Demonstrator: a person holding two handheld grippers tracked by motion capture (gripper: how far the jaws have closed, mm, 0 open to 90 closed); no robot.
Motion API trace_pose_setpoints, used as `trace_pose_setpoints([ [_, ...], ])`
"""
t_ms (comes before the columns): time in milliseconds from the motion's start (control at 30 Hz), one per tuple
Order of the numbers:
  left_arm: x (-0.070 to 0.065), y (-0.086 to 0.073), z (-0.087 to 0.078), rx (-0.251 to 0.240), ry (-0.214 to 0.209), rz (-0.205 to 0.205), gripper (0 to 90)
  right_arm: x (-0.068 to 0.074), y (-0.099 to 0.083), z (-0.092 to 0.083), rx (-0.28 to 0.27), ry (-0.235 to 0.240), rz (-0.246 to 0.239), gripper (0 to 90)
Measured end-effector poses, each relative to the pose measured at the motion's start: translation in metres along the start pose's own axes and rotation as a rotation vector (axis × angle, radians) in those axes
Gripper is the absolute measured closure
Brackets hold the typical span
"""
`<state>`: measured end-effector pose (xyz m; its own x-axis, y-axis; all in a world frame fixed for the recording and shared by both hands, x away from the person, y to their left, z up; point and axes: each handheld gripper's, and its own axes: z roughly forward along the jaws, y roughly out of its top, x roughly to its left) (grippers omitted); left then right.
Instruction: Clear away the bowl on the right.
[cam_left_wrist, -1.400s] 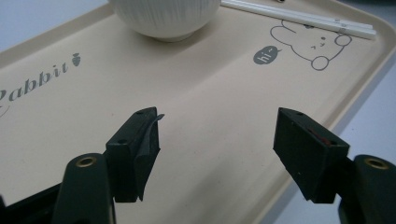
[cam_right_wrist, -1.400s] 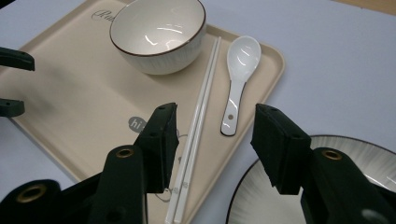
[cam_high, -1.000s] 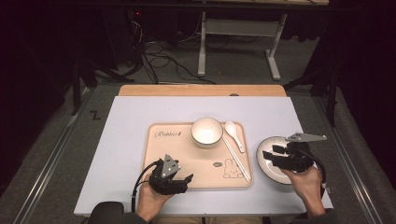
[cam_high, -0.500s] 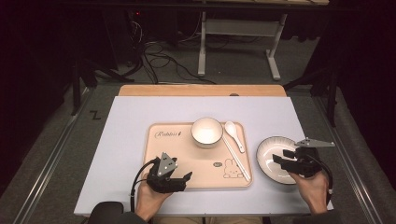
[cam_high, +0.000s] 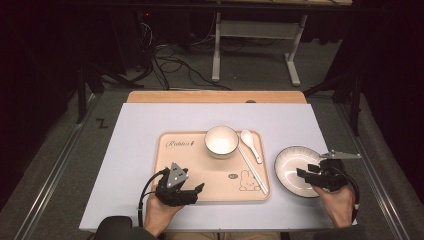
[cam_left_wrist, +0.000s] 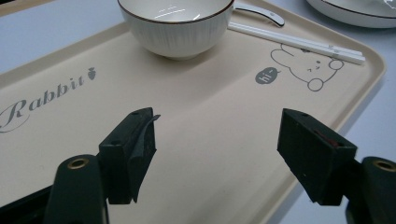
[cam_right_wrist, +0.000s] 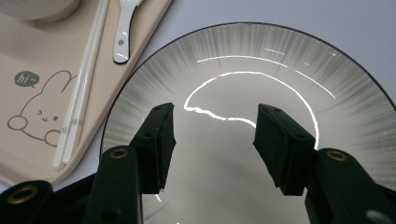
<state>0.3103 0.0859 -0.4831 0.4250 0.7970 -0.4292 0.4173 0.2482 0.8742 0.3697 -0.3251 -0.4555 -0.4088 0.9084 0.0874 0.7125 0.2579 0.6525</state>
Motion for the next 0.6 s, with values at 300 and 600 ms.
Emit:
trace_pose_setpoints([
  [300, 0.0, -0.002, 0.002, 0.008, 0.005, -0.005, 27.9, -0.004, -0.003, -0.008, -0.028, -0.039, -0.016, 50.1],
  [600, -0.001, -0.002, 0.006, 0.023, 0.011, -0.005, 29.6, -0.012, -0.008, -0.017, -0.03, -0.07, 0.004, 53.5],
])
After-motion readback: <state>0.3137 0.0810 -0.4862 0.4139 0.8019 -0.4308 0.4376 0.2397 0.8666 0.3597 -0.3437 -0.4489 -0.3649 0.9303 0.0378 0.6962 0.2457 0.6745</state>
